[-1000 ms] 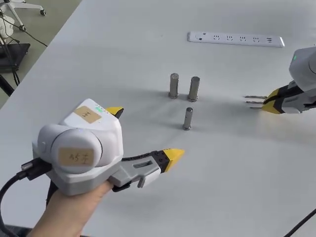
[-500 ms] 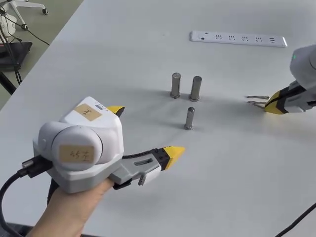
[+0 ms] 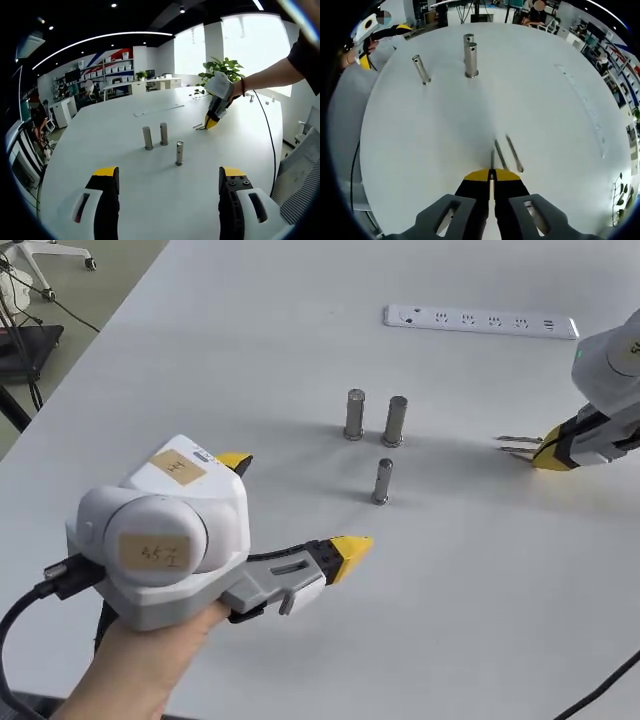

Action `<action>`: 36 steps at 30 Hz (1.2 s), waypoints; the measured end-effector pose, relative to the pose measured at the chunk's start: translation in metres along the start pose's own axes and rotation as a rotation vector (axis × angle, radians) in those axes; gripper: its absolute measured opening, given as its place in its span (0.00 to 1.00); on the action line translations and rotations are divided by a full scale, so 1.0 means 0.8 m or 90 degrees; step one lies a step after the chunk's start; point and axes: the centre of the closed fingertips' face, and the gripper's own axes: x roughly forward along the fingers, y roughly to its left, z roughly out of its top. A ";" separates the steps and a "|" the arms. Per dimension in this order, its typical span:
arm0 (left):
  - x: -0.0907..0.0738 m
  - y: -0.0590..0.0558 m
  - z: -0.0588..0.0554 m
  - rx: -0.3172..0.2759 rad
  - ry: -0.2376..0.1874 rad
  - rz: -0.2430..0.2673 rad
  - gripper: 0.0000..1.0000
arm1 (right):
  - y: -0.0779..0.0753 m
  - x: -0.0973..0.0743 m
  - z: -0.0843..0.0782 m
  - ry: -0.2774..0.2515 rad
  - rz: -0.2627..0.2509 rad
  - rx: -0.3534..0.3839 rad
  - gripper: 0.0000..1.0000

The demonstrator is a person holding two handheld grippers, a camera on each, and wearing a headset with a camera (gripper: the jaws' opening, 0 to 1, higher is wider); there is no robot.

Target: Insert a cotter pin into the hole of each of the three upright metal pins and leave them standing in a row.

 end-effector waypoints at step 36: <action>0.006 -0.056 0.005 -0.019 0.027 -0.097 0.51 | 0.141 -0.048 0.102 -0.163 -0.045 -0.240 0.00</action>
